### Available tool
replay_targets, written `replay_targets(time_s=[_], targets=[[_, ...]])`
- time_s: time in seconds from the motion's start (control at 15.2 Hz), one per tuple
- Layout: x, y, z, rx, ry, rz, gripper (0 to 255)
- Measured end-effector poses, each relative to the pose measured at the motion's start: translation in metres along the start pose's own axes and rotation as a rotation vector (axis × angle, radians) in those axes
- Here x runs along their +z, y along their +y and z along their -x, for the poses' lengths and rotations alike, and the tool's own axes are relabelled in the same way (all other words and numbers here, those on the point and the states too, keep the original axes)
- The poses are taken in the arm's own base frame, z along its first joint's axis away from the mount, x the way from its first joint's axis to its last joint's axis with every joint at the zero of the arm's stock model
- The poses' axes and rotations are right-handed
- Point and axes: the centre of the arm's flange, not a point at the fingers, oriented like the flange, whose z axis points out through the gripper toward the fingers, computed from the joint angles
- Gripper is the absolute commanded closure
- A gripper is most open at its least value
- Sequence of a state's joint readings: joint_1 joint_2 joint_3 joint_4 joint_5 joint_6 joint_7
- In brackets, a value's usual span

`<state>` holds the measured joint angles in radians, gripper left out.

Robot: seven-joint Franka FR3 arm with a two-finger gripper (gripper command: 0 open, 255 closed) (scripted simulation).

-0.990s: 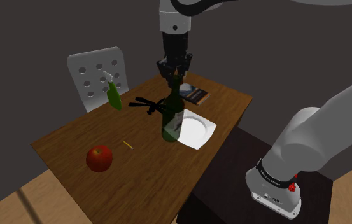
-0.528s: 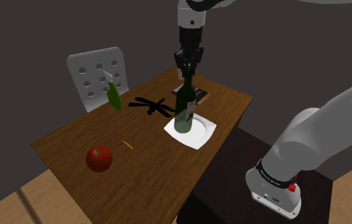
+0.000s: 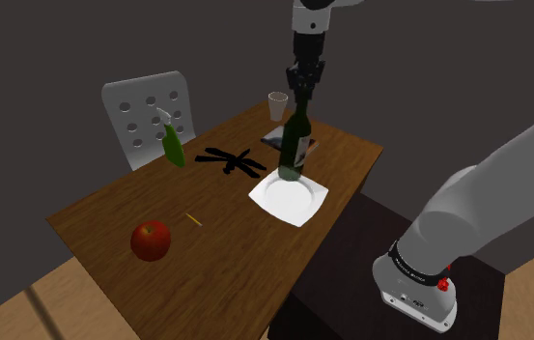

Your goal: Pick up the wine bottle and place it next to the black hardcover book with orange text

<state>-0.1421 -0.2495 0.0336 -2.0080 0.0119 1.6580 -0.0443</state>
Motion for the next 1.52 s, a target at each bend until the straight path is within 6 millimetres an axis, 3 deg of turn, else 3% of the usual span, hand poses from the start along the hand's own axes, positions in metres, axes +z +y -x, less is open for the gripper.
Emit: replay_targets(time_s=[1.52], targets=[[-0.01,0.298,-0.062,0.001,-0.001,0.0,255]])
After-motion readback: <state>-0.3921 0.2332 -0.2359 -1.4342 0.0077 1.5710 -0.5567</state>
